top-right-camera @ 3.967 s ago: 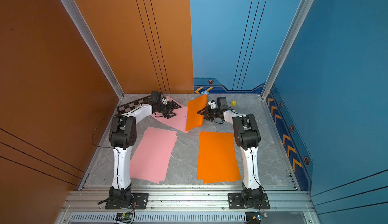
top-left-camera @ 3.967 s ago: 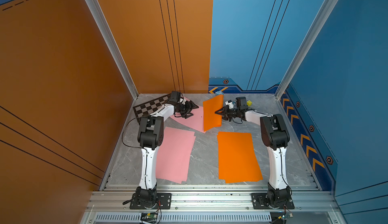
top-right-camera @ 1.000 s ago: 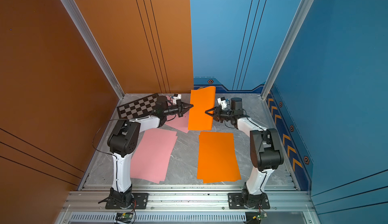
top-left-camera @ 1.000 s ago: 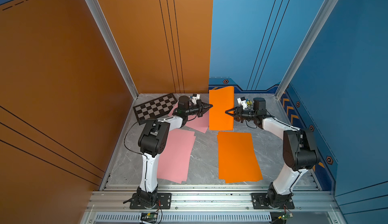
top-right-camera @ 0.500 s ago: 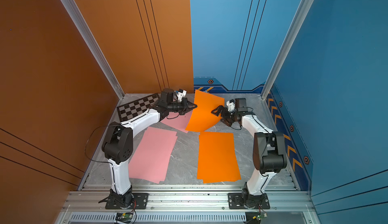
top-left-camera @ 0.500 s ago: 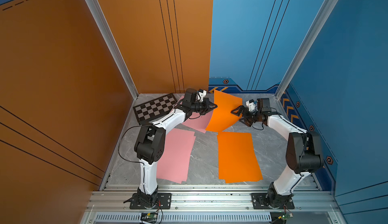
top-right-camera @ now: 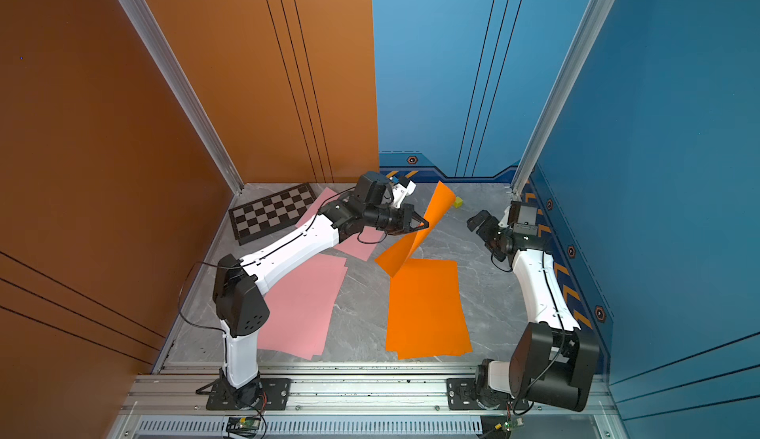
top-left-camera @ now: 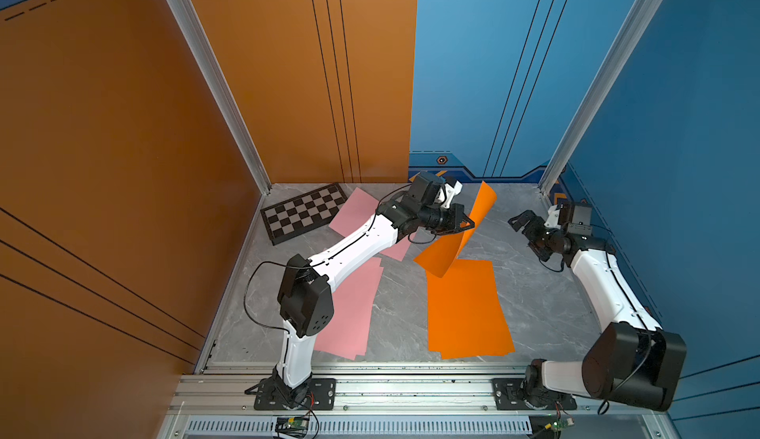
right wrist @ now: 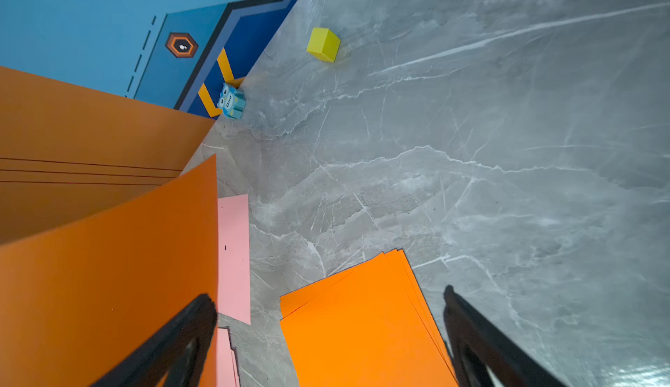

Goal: Sort the scattered colored papers by color
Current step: Pick up the colored paper, then place the colored paper.

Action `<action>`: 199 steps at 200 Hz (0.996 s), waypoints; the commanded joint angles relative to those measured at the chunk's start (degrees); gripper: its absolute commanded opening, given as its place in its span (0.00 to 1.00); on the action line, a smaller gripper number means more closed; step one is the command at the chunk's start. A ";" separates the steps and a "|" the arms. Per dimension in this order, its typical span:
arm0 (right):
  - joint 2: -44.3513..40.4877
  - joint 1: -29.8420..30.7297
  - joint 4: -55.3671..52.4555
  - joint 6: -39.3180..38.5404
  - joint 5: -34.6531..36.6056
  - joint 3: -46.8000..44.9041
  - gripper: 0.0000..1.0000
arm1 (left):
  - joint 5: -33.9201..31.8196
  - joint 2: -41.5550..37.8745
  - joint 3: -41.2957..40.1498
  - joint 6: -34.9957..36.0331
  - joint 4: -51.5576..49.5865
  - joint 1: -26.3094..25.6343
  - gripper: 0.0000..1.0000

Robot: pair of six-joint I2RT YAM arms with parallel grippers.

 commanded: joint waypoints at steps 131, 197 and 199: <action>-8.24 2.47 -3.58 0.92 1.89 -2.61 1.00 | -16.48 -6.56 -49.72 -27.95 37.66 -3.22 0.00; -7.62 4.59 -3.49 -0.08 1.45 -3.99 1.00 | -14.13 -3.62 -49.12 -27.24 37.62 -3.04 0.00; -7.57 4.71 -3.49 -0.05 1.43 -3.97 1.00 | -13.99 -3.54 -49.12 -27.24 37.60 -3.11 0.00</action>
